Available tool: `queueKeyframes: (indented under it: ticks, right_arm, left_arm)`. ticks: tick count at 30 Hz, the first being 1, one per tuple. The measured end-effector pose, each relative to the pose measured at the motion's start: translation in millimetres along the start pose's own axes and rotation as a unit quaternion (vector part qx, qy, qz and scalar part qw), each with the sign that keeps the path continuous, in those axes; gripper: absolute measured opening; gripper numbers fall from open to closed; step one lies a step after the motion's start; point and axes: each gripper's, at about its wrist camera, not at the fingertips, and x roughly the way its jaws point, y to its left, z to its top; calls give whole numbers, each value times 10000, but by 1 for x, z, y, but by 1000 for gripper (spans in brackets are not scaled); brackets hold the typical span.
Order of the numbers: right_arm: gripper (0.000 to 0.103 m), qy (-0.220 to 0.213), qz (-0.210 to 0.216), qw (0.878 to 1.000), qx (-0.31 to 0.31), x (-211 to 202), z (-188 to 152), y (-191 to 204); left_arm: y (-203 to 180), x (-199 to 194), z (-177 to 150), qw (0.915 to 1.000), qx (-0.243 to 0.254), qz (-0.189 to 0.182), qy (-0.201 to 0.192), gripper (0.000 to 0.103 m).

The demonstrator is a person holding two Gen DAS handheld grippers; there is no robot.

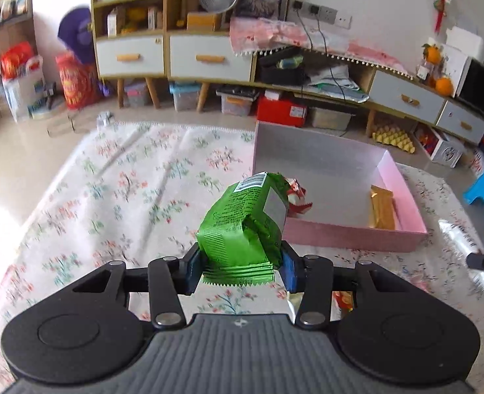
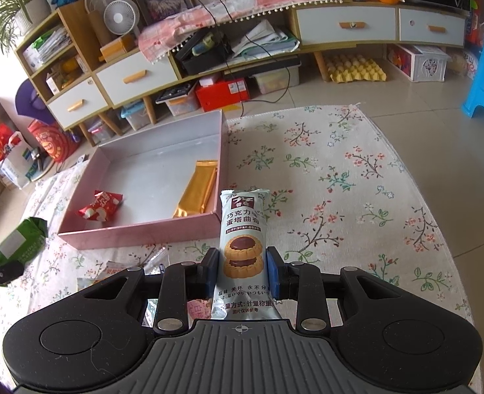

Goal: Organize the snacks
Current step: 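Lower both held snacks into the pink box and open both tools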

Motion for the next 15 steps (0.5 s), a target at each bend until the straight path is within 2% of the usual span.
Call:
queueKeyframes:
  ticks: [8, 15]
  right_arm:
    - [29, -117, 60, 9999, 60, -2, 6, 0]
    - [29, -204, 101, 9997, 74, 0, 14, 5]
  left_arm:
    - [-10, 0, 8, 9997, 180, 21, -166, 43]
    - [-11, 1, 16, 9993, 118, -251, -261, 43]
